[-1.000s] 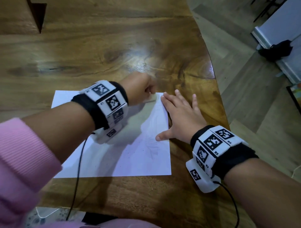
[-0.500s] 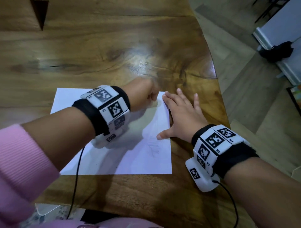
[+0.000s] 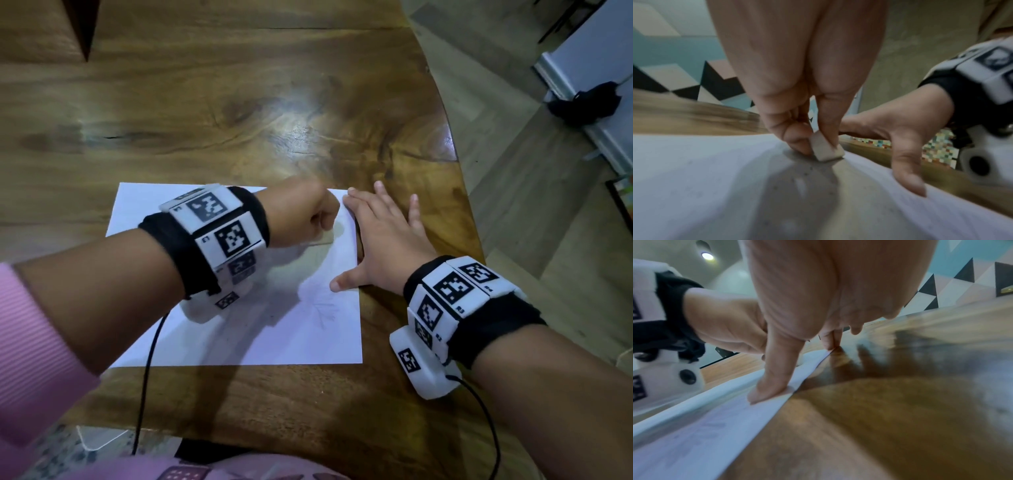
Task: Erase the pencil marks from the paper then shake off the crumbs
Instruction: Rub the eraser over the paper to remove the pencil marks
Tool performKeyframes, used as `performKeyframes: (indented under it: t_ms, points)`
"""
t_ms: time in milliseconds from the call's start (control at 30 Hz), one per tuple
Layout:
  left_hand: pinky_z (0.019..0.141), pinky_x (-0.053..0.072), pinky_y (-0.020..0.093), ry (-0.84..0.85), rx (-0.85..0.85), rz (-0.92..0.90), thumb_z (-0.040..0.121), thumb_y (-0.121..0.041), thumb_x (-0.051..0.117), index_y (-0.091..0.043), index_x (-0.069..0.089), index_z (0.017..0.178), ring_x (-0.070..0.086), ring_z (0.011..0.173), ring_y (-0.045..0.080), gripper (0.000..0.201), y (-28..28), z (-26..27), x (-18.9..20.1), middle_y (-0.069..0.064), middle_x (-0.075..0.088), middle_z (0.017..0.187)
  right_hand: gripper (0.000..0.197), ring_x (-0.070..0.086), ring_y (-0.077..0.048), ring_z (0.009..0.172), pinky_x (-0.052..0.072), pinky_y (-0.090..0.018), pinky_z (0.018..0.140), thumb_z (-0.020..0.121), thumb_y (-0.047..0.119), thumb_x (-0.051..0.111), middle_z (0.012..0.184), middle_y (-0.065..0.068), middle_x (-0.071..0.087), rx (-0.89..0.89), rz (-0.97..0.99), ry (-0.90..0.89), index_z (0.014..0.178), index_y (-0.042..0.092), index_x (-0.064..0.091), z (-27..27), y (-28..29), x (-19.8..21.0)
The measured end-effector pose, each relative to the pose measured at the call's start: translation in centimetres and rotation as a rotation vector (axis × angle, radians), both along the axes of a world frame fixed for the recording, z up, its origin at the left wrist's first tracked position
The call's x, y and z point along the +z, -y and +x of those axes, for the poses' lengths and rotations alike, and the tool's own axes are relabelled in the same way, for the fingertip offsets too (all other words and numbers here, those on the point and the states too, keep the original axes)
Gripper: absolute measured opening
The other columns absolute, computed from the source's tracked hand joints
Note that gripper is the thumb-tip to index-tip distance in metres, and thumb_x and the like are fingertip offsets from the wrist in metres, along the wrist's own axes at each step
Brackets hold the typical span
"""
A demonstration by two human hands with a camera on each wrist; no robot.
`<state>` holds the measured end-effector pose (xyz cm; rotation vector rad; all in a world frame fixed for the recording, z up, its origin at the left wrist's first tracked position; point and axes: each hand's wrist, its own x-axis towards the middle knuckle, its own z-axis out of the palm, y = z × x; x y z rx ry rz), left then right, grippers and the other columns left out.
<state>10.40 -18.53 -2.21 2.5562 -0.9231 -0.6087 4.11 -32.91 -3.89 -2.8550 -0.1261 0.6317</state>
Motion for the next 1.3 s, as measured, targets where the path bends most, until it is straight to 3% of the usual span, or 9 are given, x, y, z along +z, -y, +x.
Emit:
performKeyframes:
  t_ms: [200, 333, 433, 633, 700, 800, 967, 1100, 1300]
  points:
    - [0.058, 0.024, 0.016, 0.107, 0.149, -0.049, 0.079, -0.002, 0.055, -0.004, 0.064, 0.092, 0.042, 0.076, 0.016, 0.016, 2.0, 2.0, 0.5, -0.006, 0.046, 0.066, 0.125, -0.022, -0.010, 0.142, -0.018, -0.052, 0.112, 0.052, 0.062, 0.078, 0.156, 0.019, -0.001, -0.009, 0.001, 0.000, 0.148, 0.025, 0.007, 0.0, -0.1, 0.0]
    - [0.055, 0.028, 0.021, 0.005, 0.045, 0.003, 0.079, -0.006, 0.055, -0.008, 0.065, 0.089, 0.046, 0.073, 0.016, 0.014, 1.0, 0.4, 0.2, -0.006, 0.048, 0.065, 0.125, -0.022, -0.009, 0.142, -0.020, -0.050, 0.112, 0.050, 0.062, 0.079, 0.155, 0.020, 0.000, -0.017, 0.022, 0.002, 0.147, 0.026, 0.009, 0.1, -0.1, -0.1]
    - [0.053, 0.032, 0.007, -0.058, -0.041, 0.036, 0.080, -0.007, 0.056, -0.010, 0.065, 0.090, 0.046, 0.073, 0.013, 0.014, 0.2, -0.7, -0.1, -0.006, 0.054, 0.075, 0.125, -0.021, -0.009, 0.143, -0.021, -0.049, 0.110, 0.049, 0.061, 0.079, 0.155, 0.019, 0.001, -0.022, 0.031, 0.004, 0.147, 0.026, 0.009, 0.1, 0.0, -0.1]
    - [0.067, 0.030, 0.018, 0.106, 0.174, 0.015, 0.082, -0.003, 0.051, -0.007, 0.063, 0.088, 0.051, 0.085, 0.024, 0.014, 2.1, 1.7, 0.3, 0.001, 0.051, 0.076, 0.125, -0.018, -0.009, 0.143, -0.020, -0.049, 0.112, 0.050, 0.061, 0.079, 0.155, 0.018, 0.001, -0.024, 0.029, 0.005, 0.148, 0.027, 0.008, 0.1, 0.0, 0.0]
    - [0.060, 0.024, 0.016, 0.092, 0.170, 0.017, 0.081, -0.002, 0.051, -0.011, 0.060, 0.081, 0.046, 0.078, 0.021, 0.012, 1.9, 1.0, 0.1, -0.005, 0.044, 0.063, 0.125, -0.019, -0.009, 0.143, -0.019, -0.049, 0.113, 0.050, 0.061, 0.078, 0.155, 0.019, 0.000, -0.022, 0.031, 0.000, 0.148, 0.027, 0.007, 0.0, 0.0, 0.0]
    - [0.052, 0.019, 0.028, 0.017, 0.084, 0.057, 0.079, -0.003, 0.052, -0.012, 0.054, 0.073, 0.045, 0.072, 0.021, 0.011, 1.2, -0.5, 0.0, -0.005, 0.042, 0.058, 0.126, -0.020, -0.009, 0.143, -0.021, -0.048, 0.112, 0.051, 0.061, 0.078, 0.155, 0.019, -0.001, -0.020, 0.033, -0.004, 0.148, 0.027, 0.006, 0.0, 0.1, -0.1]
    - [0.062, 0.031, 0.022, 0.040, 0.173, 0.001, 0.081, -0.004, 0.053, -0.003, 0.063, 0.090, 0.058, 0.092, 0.030, 0.014, 1.6, 0.3, 0.1, 0.014, 0.066, 0.093, 0.126, -0.020, -0.009, 0.143, -0.021, -0.047, 0.112, 0.054, 0.062, 0.077, 0.156, 0.018, -0.004, -0.008, 0.019, -0.007, 0.149, 0.026, 0.002, -0.1, 0.0, 0.0]
    - [0.080, 0.045, 0.034, 0.078, 0.238, 0.002, 0.083, 0.000, 0.051, -0.001, 0.062, 0.093, 0.058, 0.096, 0.031, 0.015, 2.6, 1.1, -0.1, 0.016, 0.066, 0.098, 0.127, -0.020, -0.010, 0.143, -0.020, -0.048, 0.112, 0.054, 0.062, 0.076, 0.156, 0.017, -0.006, -0.010, 0.010, -0.013, 0.149, 0.025, -0.001, -0.1, 0.0, -0.1]
    - [0.056, 0.024, 0.022, 0.027, 0.119, 0.029, 0.080, -0.004, 0.053, -0.005, 0.063, 0.084, 0.047, 0.074, 0.022, 0.011, 1.8, -0.6, 0.1, -0.001, 0.047, 0.063, 0.127, -0.019, -0.010, 0.143, -0.021, -0.047, 0.111, 0.053, 0.063, 0.077, 0.156, 0.017, -0.003, -0.004, 0.020, -0.001, 0.149, 0.026, 0.003, -0.1, 0.0, -0.1]
